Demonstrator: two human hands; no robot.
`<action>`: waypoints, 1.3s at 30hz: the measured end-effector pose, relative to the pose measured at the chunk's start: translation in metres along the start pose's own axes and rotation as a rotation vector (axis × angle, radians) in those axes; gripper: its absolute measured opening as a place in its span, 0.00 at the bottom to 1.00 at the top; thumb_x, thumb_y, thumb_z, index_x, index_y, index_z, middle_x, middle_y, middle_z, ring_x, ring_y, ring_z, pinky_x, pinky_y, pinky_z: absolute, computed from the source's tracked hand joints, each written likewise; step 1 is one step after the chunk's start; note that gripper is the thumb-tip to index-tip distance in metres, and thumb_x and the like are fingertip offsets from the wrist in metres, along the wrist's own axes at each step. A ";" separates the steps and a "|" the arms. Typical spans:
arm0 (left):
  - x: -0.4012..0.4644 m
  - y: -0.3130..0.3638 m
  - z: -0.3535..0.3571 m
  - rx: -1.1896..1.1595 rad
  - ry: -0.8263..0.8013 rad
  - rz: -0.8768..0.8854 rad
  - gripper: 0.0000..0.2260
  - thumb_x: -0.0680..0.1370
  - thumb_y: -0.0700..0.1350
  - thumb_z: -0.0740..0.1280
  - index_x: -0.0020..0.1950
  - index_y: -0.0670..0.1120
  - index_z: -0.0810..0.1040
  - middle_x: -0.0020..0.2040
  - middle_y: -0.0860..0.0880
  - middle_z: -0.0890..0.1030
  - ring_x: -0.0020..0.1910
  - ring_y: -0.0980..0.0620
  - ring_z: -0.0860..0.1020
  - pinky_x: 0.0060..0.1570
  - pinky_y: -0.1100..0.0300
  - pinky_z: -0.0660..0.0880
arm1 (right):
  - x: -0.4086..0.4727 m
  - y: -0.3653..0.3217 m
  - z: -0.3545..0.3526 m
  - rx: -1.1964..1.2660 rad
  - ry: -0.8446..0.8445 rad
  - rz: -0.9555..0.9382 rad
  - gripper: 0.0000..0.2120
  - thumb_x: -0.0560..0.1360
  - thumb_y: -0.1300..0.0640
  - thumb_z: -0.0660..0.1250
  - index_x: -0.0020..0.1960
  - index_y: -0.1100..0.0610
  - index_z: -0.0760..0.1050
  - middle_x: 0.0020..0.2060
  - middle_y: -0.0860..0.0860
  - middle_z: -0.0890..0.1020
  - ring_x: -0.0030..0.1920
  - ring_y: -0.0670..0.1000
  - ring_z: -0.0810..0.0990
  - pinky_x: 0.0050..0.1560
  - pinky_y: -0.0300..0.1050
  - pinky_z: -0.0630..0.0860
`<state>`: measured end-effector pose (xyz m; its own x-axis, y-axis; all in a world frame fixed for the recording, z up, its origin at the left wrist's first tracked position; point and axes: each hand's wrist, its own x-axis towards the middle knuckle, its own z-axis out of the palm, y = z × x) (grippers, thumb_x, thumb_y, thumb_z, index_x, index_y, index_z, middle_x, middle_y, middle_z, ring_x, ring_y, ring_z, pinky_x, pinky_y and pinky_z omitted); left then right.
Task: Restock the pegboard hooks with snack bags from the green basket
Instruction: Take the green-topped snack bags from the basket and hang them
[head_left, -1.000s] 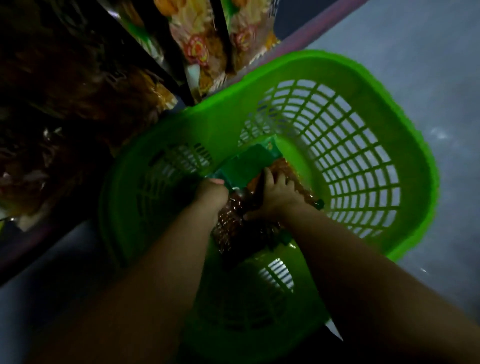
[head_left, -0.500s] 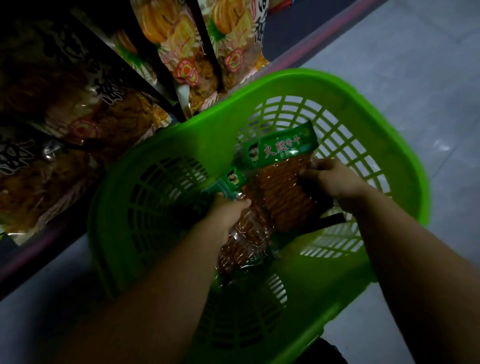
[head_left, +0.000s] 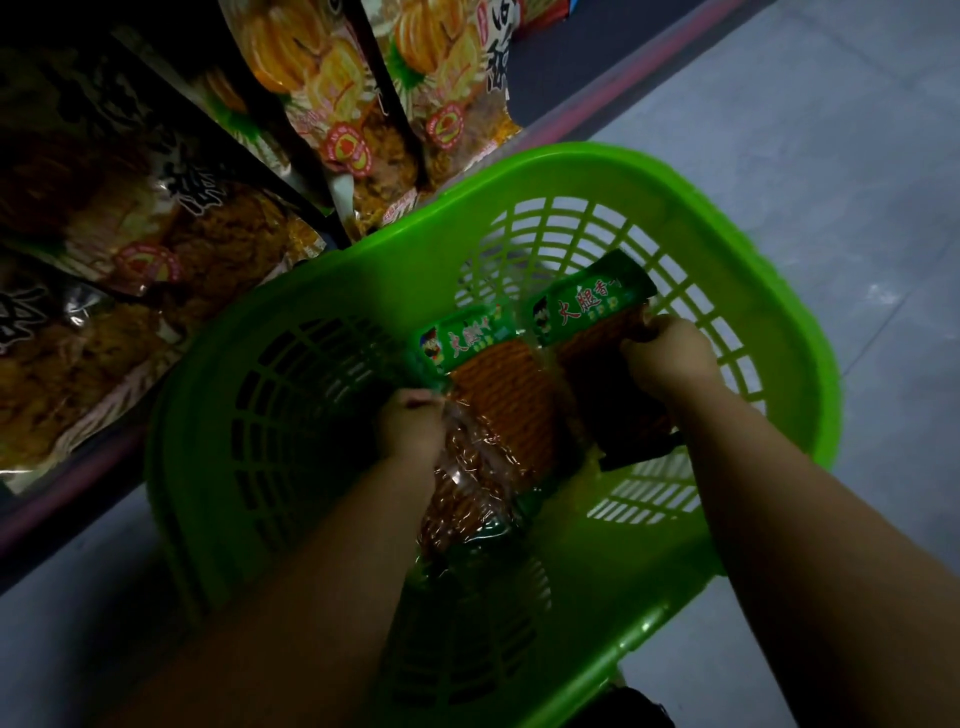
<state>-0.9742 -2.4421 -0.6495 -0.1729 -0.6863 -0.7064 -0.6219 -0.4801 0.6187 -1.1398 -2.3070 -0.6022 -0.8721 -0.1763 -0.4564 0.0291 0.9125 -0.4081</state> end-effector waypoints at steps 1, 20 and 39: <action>0.003 -0.003 -0.004 0.012 0.056 0.008 0.09 0.77 0.35 0.64 0.57 0.39 0.75 0.57 0.40 0.79 0.54 0.42 0.77 0.53 0.51 0.75 | 0.000 -0.001 0.000 0.009 -0.011 -0.002 0.14 0.76 0.57 0.63 0.60 0.62 0.76 0.54 0.63 0.80 0.54 0.63 0.78 0.48 0.51 0.73; -0.001 0.019 0.003 -0.399 -0.237 -0.306 0.05 0.73 0.38 0.70 0.44 0.42 0.75 0.44 0.46 0.80 0.40 0.54 0.78 0.25 0.68 0.72 | 0.000 -0.004 0.012 0.251 -0.209 0.095 0.13 0.77 0.60 0.65 0.60 0.63 0.76 0.55 0.61 0.80 0.52 0.58 0.79 0.54 0.50 0.76; -0.287 0.163 -0.188 -0.554 -0.085 0.167 0.17 0.66 0.51 0.71 0.54 0.54 0.79 0.49 0.56 0.84 0.47 0.56 0.83 0.37 0.60 0.80 | -0.214 -0.121 -0.210 0.848 -0.431 -0.003 0.06 0.74 0.53 0.69 0.44 0.55 0.81 0.34 0.49 0.85 0.32 0.49 0.82 0.29 0.38 0.76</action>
<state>-0.8824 -2.4258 -0.2817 -0.3089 -0.7423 -0.5946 -0.0922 -0.5988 0.7956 -1.0589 -2.3023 -0.2889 -0.6224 -0.4536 -0.6378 0.5200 0.3694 -0.7702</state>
